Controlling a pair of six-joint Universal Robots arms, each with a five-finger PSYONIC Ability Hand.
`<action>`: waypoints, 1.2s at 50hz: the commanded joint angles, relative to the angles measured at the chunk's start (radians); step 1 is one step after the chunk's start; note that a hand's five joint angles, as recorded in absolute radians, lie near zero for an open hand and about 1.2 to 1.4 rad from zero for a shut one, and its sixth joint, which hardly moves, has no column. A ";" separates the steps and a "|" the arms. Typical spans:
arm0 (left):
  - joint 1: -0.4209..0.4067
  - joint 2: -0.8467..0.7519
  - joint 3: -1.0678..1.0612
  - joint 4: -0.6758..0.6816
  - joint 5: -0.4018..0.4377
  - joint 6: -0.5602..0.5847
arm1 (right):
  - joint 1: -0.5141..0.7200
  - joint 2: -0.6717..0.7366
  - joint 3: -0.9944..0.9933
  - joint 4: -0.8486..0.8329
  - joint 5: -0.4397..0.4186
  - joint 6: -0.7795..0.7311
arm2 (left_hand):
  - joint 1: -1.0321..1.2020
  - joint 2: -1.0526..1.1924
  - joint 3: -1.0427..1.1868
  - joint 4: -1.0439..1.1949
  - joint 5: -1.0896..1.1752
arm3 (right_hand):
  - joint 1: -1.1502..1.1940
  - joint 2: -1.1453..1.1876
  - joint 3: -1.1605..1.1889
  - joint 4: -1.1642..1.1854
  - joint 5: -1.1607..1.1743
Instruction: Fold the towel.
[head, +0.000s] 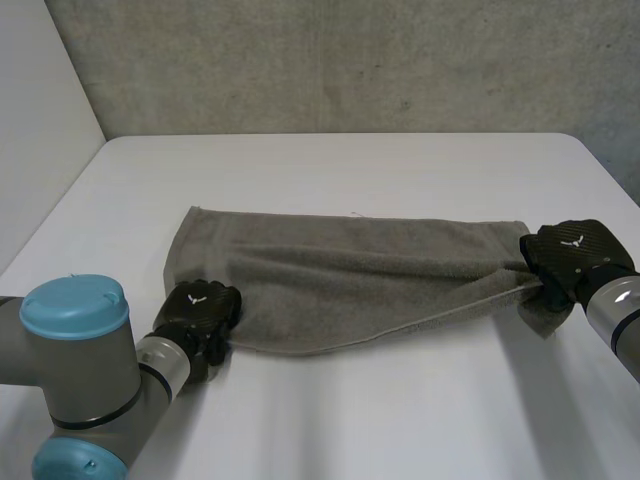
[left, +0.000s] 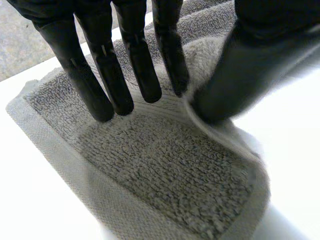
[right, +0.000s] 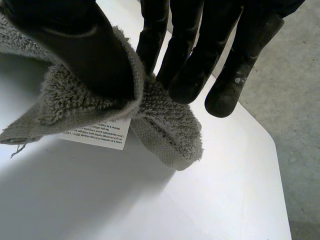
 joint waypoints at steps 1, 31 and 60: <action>0.006 0.004 0.004 -0.008 -0.009 -0.002 | -0.011 -0.008 -0.008 0.001 -0.005 0.000 | 0.184 0.201 0.195 0.192 0.026 | 0.099 0.116 0.059 0.061 0.073; 0.155 0.398 0.308 -0.451 0.165 0.140 | -0.052 0.089 -0.698 0.886 -0.284 -0.333 | 0.184 0.201 0.195 0.192 0.026 | 0.099 0.116 0.059 0.061 0.073; 0.143 0.175 0.894 0.112 0.000 -0.182 | 0.138 0.187 -1.033 -0.198 -0.089 0.055 | 0.184 0.201 0.195 0.192 0.026 | 0.099 0.116 0.059 0.061 0.073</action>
